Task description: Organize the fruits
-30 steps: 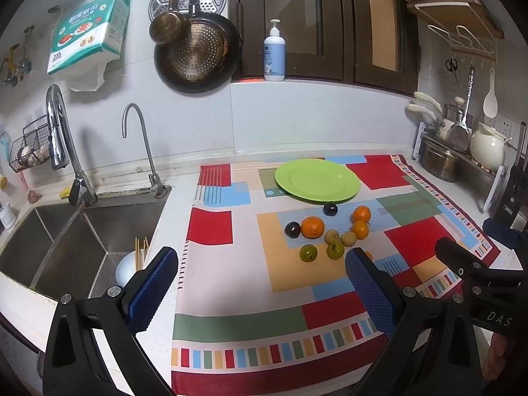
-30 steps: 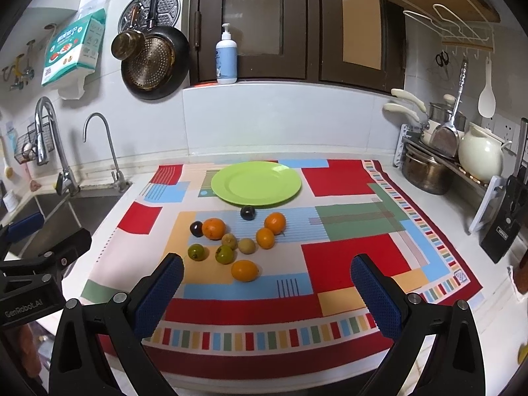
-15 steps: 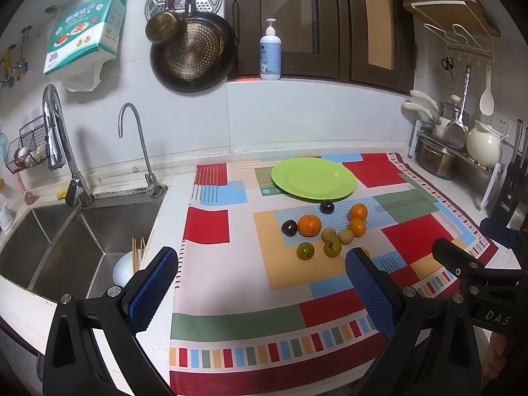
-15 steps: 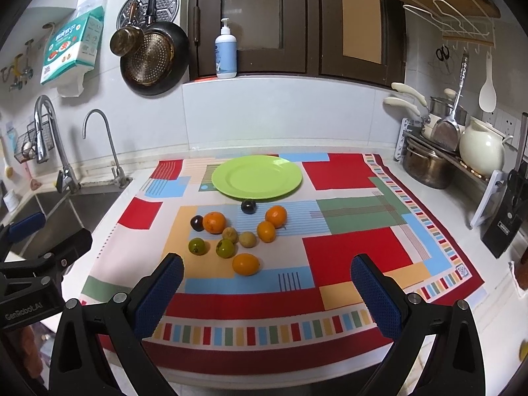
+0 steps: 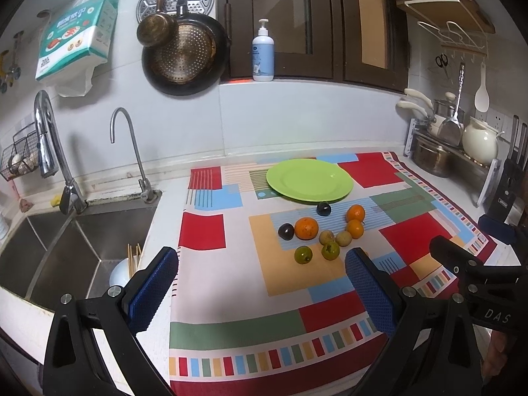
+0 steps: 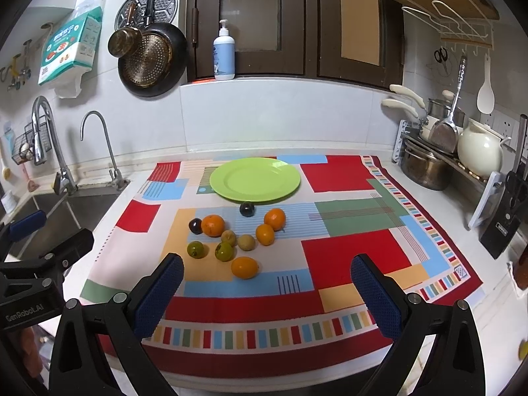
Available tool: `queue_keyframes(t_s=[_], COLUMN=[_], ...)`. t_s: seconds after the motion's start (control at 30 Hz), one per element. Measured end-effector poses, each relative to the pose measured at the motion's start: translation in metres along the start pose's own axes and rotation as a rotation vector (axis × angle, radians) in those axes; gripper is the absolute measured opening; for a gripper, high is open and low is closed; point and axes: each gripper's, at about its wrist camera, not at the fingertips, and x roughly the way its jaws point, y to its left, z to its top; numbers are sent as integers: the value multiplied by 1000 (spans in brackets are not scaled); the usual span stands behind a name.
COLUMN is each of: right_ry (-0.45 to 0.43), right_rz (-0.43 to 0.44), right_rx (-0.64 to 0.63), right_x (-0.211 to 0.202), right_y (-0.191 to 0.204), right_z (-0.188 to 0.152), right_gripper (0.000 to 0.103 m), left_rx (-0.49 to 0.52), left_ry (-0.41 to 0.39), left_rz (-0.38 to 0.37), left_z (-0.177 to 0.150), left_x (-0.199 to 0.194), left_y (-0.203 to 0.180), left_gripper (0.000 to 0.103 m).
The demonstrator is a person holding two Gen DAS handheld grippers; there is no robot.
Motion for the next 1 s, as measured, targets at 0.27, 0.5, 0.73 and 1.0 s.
queue_keyframes(t_s=[0.27,0.5,0.73,1.0], right_ry=[16,60,118,206], right_rz=[-14,-10,-9,11], right_rx=[-2,3,2,-3], right_x=[15,41,71,111], right_y=[6,11,14,15], right_z=[6,4,1,-6], right_gripper=[102,100,94,82], left_rx=[44,86,133,198], left_ry=[1,31,80,154], left_rz=[-34,-80,-150,-224], left_z=[3,6,4,-3], left_x=[17,45,78,117], left_y=[-3,-5,-9,-17], left_gripper=[94,87,79,66])
